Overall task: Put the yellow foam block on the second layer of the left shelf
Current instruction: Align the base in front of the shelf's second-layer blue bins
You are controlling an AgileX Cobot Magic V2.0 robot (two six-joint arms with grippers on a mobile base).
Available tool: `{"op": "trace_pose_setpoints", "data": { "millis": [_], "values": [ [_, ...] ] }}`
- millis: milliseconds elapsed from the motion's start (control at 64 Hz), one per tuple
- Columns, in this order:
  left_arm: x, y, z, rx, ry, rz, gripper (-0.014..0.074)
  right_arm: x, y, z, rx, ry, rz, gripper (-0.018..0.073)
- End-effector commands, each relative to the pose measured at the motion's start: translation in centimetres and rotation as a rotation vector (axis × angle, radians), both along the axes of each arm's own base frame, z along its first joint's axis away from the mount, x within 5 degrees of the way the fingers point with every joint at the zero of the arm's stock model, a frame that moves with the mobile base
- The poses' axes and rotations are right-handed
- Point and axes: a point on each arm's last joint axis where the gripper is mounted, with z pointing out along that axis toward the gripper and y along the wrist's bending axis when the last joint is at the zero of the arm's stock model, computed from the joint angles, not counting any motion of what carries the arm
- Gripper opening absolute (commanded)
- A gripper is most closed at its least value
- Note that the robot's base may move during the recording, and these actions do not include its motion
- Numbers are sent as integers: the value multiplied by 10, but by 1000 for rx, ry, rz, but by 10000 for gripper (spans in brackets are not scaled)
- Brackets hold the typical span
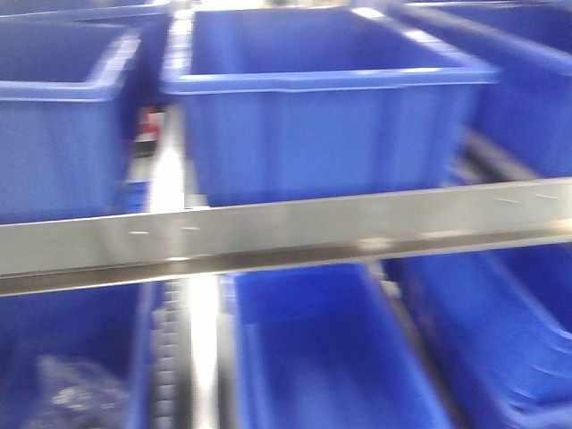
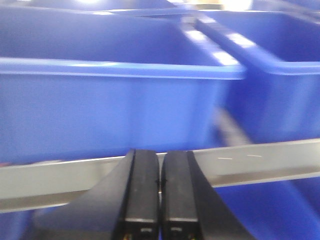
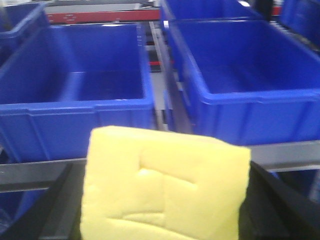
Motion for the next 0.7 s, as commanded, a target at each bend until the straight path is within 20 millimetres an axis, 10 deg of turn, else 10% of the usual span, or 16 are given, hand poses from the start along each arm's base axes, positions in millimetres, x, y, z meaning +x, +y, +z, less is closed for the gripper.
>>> {"op": "trace_pose_setpoints", "data": {
  "millis": [0,688],
  "values": [
    [0,-1,-1,-15,-72,-9,136,0,1,15,-12,-98,3,267],
    [0,-1,-1,-15,-72,-9,136,0,1,15,-12,-98,3,267]
  ]
}}
